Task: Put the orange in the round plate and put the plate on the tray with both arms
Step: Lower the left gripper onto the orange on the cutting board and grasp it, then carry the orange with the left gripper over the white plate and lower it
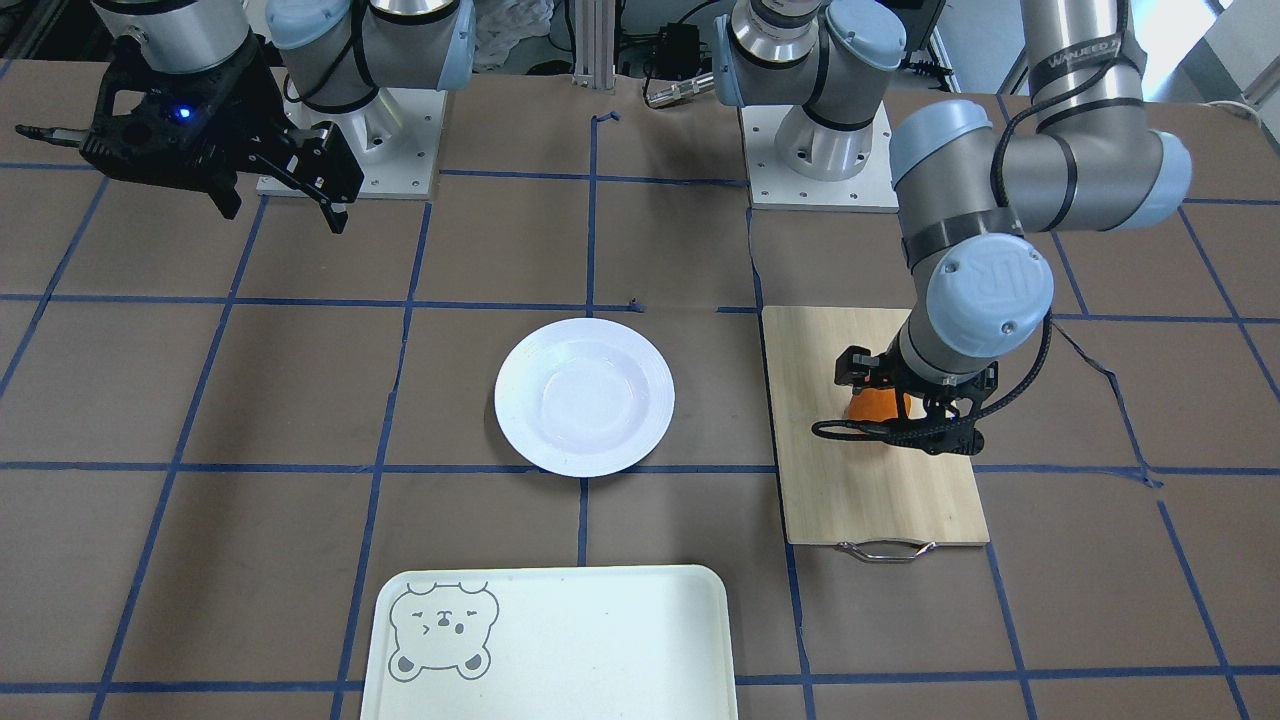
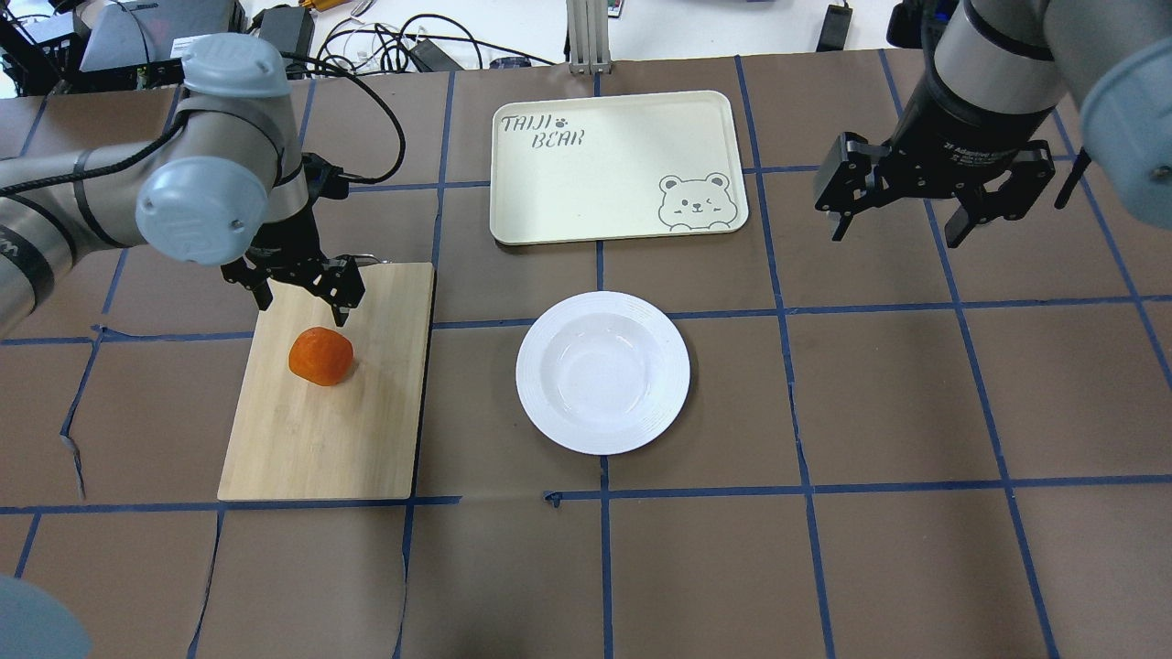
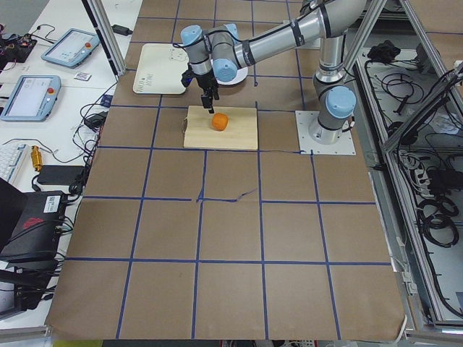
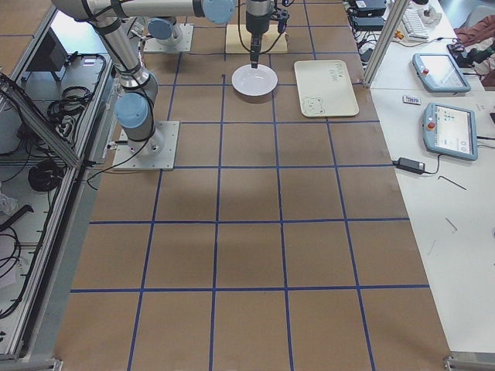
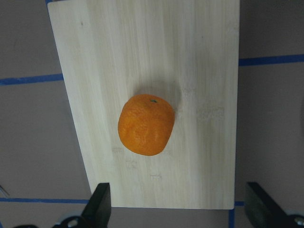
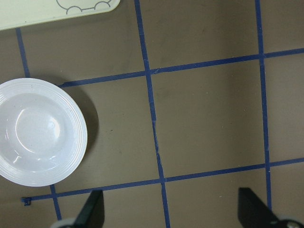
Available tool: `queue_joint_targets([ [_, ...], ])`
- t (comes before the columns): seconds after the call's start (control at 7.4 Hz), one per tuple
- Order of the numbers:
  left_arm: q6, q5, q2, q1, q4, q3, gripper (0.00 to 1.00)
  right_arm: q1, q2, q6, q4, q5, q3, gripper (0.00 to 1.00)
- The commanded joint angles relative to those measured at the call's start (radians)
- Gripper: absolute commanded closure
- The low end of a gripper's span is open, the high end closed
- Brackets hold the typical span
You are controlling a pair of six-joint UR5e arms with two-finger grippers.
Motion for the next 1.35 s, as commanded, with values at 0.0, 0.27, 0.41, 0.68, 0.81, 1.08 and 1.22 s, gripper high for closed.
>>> queue_joint_targets([
  [0.0,0.023,0.010,-0.080,0.001,0.078,-0.055,0.00,0.000,0.000,0.000,-0.001,0.001,-0.002,0.00],
  [0.27,0.047,0.050,-0.112,0.001,0.079,-0.060,0.04,0.000,0.000,0.000,0.000,0.003,0.007,0.00],
  [0.41,0.029,0.050,-0.112,0.001,0.069,-0.055,0.80,0.000,0.002,0.000,-0.001,0.003,0.003,0.00],
  [0.68,-0.024,0.042,-0.103,-0.001,0.069,-0.045,0.91,0.000,0.002,0.000,-0.001,0.001,0.009,0.00],
  [0.81,-0.037,-0.026,-0.083,-0.007,0.015,-0.013,0.91,0.000,0.002,0.000,-0.003,0.003,0.009,0.00],
  [1.08,-0.254,-0.170,-0.091,-0.059,-0.128,0.099,0.91,0.000,0.005,0.000,-0.009,0.004,0.003,0.00],
  [1.22,-0.393,-0.214,-0.088,-0.144,-0.127,0.101,0.91,0.002,0.003,0.000,-0.009,0.007,0.004,0.00],
])
